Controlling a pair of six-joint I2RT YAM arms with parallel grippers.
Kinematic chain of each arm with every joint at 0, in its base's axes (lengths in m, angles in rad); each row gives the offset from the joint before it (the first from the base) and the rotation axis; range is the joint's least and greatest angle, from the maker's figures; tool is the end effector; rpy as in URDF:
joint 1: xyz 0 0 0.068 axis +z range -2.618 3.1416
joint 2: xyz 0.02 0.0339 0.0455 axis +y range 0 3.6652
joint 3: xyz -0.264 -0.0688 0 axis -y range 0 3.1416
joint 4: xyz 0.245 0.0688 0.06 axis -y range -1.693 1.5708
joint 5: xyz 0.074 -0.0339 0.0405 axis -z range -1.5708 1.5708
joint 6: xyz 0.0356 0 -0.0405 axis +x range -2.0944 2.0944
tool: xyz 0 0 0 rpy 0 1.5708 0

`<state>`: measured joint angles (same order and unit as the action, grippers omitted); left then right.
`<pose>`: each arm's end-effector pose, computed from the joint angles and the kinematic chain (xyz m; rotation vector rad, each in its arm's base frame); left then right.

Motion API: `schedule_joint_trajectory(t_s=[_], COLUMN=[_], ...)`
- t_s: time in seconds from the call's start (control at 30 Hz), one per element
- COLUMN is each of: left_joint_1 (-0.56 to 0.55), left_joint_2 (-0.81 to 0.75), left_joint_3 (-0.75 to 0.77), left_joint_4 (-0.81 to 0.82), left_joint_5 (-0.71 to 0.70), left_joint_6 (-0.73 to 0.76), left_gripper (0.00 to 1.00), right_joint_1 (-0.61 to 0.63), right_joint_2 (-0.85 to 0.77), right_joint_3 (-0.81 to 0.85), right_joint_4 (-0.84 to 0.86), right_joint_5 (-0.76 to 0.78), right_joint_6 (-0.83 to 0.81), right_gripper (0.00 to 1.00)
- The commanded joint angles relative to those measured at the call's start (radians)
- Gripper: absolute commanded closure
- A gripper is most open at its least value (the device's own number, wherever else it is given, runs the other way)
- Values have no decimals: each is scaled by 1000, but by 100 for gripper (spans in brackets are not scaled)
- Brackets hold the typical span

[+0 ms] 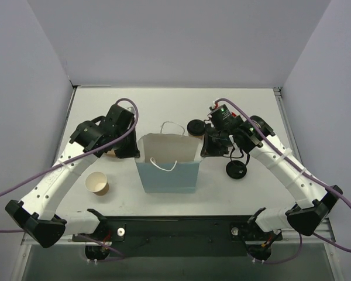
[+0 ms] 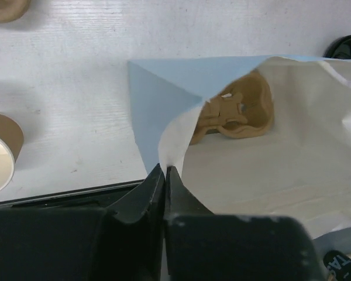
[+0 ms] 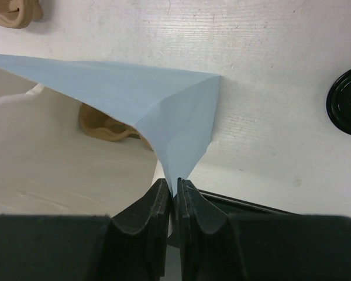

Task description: Pack the takeout coffee

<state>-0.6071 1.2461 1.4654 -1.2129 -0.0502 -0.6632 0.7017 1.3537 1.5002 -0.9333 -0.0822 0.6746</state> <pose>0.1831 -0.1250 0.3838 -0.0929 2.6168 -0.4083 0.2074 0.1791 0.3889 -0.0760 2.4867 0.7321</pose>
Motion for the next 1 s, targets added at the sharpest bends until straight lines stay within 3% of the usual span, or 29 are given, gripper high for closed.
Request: schedule_joint_trajectory(t_s=[0.0, 0.13, 0.2, 0.37, 0.57, 0.63, 0.67, 0.83, 0.97], left_joint_1=[3, 3, 3, 1, 1, 1, 1, 6, 6], left_joint_2=[15, 10, 6, 7, 1, -1, -2, 7, -46], left_joint_3=[68, 110, 80, 33, 33, 30, 23, 39, 43], left_joint_4=[-8, -39, -30, 6, -16, -11, -7, 32, 99], left_joint_5=[-31, -51, -34, 15, -13, -13, -13, -2, 18], left_joint_6=[-3, 13, 16, 13, 24, 25, 27, 95, 174], left_gripper=[71, 54, 54, 54, 54, 57, 70, 100, 100], right_joint_1=[-4, -4, -2, 1, 1, 1, -1, -13, -85], right_joint_2=[-28, -36, -38, -39, -53, -57, -64, -65, 2], right_joint_3=[34, 54, 48, 63, 133, 144, 152, 232, 337], right_joint_4=[-16, -16, -18, -16, -18, -18, -19, -3, 69], right_joint_5=[52, 39, 36, 16, 4, 1, 9, 79, 140], right_joint_6=[-33, -27, -21, -12, -10, -13, -20, -102, -219], right_gripper=[85, 80, 80, 68, 61, 58, 58, 52, 52])
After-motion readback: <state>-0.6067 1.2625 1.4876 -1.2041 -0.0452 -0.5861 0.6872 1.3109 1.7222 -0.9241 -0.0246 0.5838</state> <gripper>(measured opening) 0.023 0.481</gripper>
